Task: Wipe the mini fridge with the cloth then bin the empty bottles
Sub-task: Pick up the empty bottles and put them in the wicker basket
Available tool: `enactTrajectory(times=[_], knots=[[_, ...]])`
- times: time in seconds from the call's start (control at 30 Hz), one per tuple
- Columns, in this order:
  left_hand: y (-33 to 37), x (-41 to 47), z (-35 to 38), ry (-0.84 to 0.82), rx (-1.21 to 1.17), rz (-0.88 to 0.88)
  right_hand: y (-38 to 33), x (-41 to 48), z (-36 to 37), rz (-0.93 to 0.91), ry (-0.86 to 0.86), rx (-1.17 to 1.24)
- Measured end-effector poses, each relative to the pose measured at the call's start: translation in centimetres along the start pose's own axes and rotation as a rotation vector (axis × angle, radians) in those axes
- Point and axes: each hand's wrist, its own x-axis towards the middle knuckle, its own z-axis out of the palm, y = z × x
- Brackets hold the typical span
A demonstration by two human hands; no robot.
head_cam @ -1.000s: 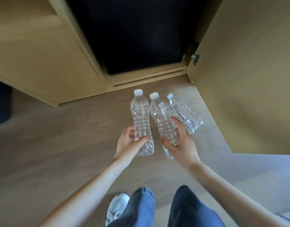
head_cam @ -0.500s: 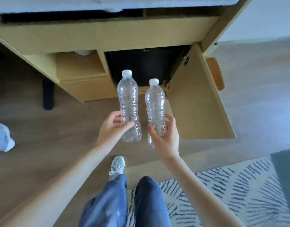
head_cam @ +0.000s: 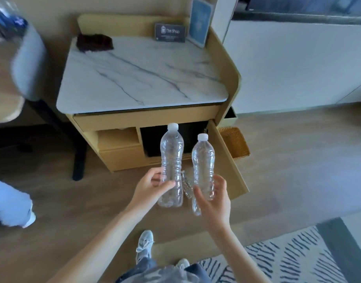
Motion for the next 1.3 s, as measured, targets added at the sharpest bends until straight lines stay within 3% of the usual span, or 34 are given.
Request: enactTrajectory(times=[0.3, 0.57, 0.77, 1.0, 1.3], knots=[[4.7, 1.4, 1.3, -0.194, 0.04, 0.111, -1.3, -1.3, -3.4, 0.012, 0.236, 0.083], [7.3, 4.1, 6.2, -0.511, 0.227, 0.153, -0.8, -4.2, -6.9, 0.144, 0.596, 0.111], [7.5, 3.2, 14.7, -0.8, 0.395, 0.21, 2.4, -9.5, -11.6, 0.29, 0.852, 0.11], [5.6, -3.9, 27.2, -1.097, 0.534, 0.244, 7.6, -17.2, -18.7, 0.422, 1.062, 0.146], [0.9, -11.1, 40.4, -1.167, 0.486, 0.192, 15.6, -22.9, -29.3, 0.505, 1.13, 0.112]])
